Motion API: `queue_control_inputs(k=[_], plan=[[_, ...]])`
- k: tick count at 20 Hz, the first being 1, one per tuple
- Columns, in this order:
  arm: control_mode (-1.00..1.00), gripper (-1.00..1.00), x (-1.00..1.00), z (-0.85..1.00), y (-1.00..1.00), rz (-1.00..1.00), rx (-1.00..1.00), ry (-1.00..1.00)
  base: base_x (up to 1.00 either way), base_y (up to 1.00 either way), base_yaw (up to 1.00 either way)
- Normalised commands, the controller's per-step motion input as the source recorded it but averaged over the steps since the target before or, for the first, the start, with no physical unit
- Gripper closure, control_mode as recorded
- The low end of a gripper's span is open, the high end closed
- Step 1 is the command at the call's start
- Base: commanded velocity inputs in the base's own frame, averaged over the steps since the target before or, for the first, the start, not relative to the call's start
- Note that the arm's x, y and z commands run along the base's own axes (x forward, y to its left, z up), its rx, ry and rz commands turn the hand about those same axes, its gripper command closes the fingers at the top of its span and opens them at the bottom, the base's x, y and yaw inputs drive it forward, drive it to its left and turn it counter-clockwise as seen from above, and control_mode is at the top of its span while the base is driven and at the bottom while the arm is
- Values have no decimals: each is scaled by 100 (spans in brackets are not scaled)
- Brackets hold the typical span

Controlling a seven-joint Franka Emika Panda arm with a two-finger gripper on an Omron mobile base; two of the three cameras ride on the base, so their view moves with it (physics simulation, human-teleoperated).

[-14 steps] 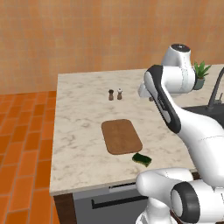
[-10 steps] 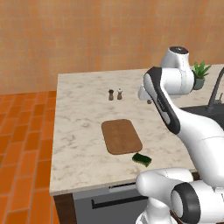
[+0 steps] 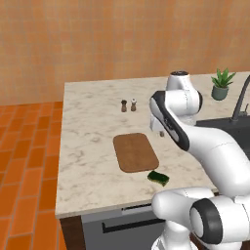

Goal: Pick up the sponge from the counter and clean the cutting board by briefly scrubbing or pressing down on the cutting board. Once finished, release the sponge.

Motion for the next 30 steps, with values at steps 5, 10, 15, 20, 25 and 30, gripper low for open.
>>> queue_control_inputs(k=[5,10,15,20,25,30], plan=[[-100,-100,9,-100,45,22,0,20,0,0,0],[-100,-100,13,-100,38,28,0,5,0,0,0],[-100,-100,0,-81,5,29,0,0,0,0,0],[-100,-100,-3,-64,-6,24,0,0,0,0,0],[-100,-100,0,-26,-33,5,3,0,0,0,0],[-100,-100,0,-27,-4,0,1,8,0,0,0]])
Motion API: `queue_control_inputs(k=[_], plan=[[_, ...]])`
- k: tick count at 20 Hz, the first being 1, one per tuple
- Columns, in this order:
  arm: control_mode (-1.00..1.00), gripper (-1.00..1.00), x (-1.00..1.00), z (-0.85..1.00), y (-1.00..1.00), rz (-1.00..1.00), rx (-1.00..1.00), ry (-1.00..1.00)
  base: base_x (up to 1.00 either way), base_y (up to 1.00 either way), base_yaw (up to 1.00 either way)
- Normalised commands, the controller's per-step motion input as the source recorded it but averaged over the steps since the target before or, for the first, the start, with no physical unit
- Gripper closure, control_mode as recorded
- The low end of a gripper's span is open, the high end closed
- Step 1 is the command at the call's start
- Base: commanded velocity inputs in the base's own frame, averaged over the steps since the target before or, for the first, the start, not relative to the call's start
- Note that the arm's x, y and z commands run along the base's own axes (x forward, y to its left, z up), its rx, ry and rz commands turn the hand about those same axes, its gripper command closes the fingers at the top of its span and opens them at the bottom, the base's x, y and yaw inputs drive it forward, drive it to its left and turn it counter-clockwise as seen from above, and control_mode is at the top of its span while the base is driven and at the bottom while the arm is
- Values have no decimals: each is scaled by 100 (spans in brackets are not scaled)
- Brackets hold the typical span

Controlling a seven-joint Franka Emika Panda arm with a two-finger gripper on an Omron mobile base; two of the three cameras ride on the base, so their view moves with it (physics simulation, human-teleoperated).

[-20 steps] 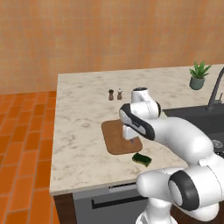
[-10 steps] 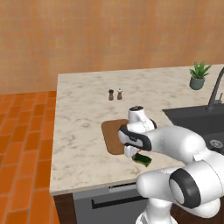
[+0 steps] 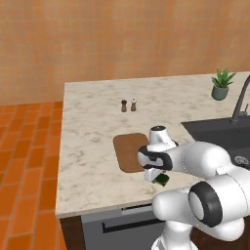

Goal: Pick up the sponge from the counter and clean the cutting board by briefly scrubbing or pressing down on the cutting board. Once finished, release the sponge.

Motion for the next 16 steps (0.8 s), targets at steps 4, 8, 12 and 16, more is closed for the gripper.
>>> queue_control_inputs(k=[4,8,12,16], plan=[[-100,-100,0,-23,0,0,0,4,0,0,0],[-100,-100,-1,-8,-2,0,0,0,0,0,0],[-100,-100,-19,-1,0,0,0,-1,0,0,0],[-100,-100,-4,-10,0,1,0,0,0,0,0]])
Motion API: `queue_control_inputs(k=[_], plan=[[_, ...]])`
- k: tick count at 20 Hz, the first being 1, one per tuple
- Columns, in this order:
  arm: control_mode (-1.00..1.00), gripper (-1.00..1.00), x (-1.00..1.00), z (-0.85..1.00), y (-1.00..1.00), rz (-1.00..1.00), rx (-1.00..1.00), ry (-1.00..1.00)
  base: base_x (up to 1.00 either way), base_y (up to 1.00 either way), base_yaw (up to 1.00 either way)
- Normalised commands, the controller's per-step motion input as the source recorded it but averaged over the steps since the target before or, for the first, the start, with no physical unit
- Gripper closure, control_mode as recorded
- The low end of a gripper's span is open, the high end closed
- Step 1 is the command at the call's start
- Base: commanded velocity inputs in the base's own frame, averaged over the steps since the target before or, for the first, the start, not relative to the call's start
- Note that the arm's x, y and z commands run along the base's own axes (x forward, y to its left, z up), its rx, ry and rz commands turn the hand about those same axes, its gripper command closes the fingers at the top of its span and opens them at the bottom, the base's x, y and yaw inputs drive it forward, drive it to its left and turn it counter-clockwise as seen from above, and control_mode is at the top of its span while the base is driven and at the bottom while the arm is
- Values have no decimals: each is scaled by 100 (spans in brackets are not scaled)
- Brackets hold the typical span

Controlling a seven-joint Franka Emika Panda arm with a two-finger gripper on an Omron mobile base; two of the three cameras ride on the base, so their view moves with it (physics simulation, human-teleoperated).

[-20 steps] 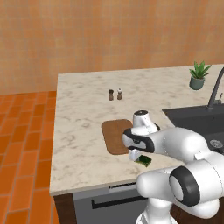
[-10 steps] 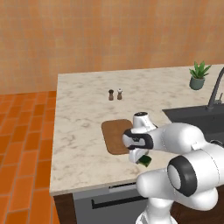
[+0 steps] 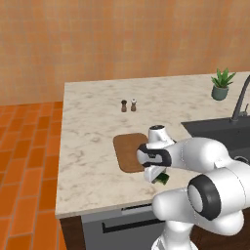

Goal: Pick up the sponge from the counter and clean the cutting board by briefly scrubbing or pressing down on the cutting board. Once finished, release the sponge.

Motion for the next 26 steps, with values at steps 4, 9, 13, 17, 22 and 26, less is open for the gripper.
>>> queue_control_inputs(k=[4,9,13,17,22,26], plan=[[-100,-100,0,-14,-3,5,0,0,0,0,0],[-100,-100,0,-25,-10,7,-1,0,0,0,0],[-100,100,0,-27,0,8,-4,0,0,0,0],[-100,100,2,16,-12,2,6,-13,0,0,0],[-100,100,41,65,-6,0,11,-5,0,0,0],[-100,100,68,0,0,1,0,8,0,0,0]])
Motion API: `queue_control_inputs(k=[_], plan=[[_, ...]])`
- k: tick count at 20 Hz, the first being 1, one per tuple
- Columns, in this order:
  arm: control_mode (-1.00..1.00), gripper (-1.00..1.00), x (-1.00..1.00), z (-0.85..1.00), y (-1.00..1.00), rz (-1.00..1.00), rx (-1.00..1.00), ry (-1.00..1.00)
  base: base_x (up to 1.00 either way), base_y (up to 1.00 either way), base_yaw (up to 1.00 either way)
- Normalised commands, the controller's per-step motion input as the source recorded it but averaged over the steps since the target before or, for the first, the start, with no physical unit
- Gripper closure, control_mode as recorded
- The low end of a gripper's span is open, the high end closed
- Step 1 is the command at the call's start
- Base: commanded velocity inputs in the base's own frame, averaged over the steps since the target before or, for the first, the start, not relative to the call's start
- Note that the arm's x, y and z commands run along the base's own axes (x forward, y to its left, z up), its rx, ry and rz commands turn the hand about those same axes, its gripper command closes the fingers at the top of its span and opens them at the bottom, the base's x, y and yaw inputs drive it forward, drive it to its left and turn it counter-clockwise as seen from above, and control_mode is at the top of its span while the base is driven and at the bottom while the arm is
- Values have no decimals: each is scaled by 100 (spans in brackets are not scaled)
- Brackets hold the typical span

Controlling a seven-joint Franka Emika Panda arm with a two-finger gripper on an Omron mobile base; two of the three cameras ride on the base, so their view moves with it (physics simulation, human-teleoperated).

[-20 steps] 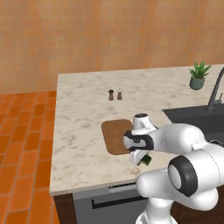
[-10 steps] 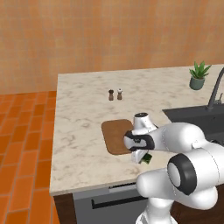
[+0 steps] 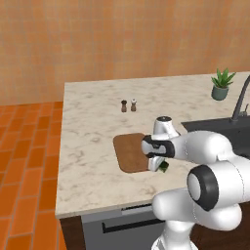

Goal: Pick up the sponge from the counter and clean the cutting board by briefly scrubbing or pressing down on the cutting board. Once finished, release the sponge.

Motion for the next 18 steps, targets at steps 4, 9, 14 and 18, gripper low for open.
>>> queue_control_inputs(k=[4,9,14,18], plan=[[-100,100,58,0,0,1,0,6,0,0,0],[-100,100,15,-35,0,2,-1,6,0,0,0],[-100,100,28,-32,35,1,0,0,0,0,0],[-100,100,33,-6,60,0,0,0,0,0,0]])
